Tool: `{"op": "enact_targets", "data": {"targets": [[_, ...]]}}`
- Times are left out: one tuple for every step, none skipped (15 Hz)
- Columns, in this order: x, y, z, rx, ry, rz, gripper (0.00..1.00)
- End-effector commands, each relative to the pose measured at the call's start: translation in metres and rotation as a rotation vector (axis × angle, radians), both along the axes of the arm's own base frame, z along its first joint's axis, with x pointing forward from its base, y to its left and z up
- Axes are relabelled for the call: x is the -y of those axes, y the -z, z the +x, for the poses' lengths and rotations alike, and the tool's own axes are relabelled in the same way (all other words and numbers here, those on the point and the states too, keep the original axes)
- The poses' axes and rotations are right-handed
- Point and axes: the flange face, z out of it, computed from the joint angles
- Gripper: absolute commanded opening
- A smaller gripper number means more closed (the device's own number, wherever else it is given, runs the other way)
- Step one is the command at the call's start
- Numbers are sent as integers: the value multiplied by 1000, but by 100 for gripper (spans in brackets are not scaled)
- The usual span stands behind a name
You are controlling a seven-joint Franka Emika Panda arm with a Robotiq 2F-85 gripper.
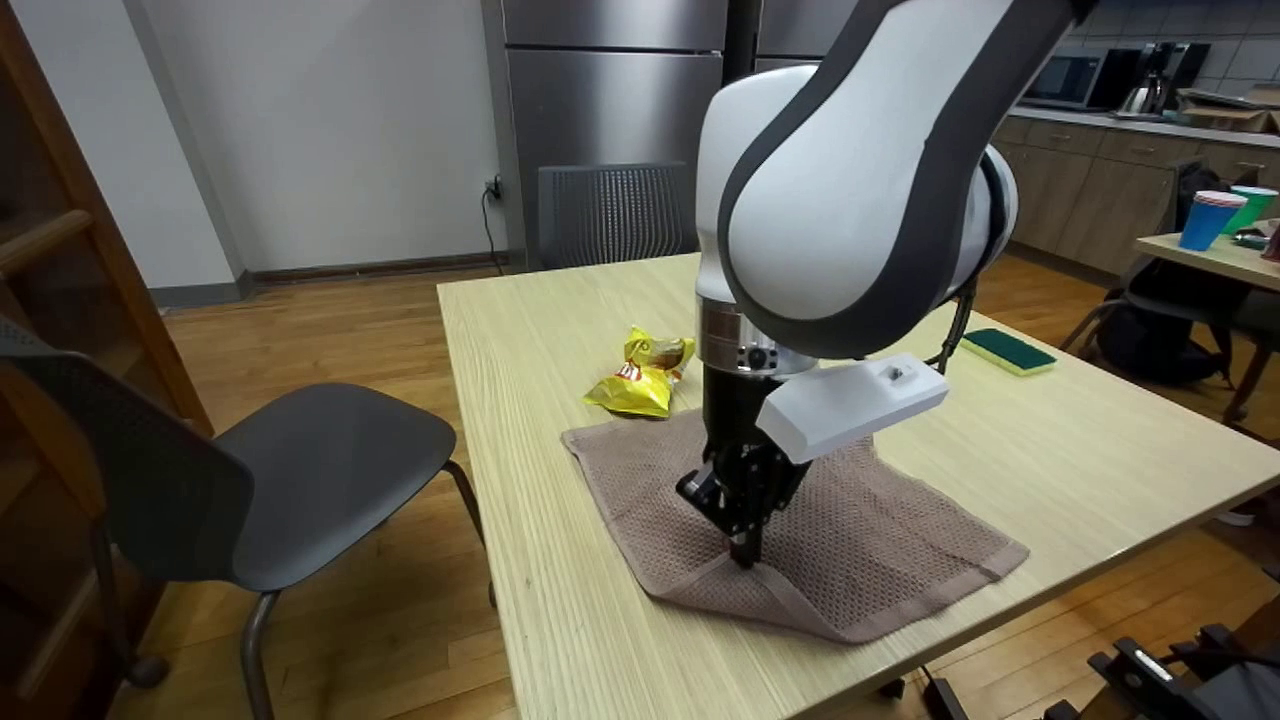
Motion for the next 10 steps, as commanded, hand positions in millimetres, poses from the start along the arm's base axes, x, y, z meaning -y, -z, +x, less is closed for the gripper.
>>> {"op": "enact_targets", "data": {"targets": [[-6, -12, -16, -17, -69, 10, 1], [-8, -12, -18, -20, -78, 12, 1], [-10, -12, -20, -21, -88, 14, 1], [-11, -12, -22, -23, -98, 15, 1], [-12, -12, -24, -26, -107, 17, 1], [-13, -11, -25, -28, -115, 17, 1], [-14, -11, -26, -30, -123, 19, 1], [-15, -11, -27, -33, -131, 21, 1], [-16, -11, -28, -35, -138, 23, 1], [-18, -10, -28, -38, -147, 25, 1]]}}
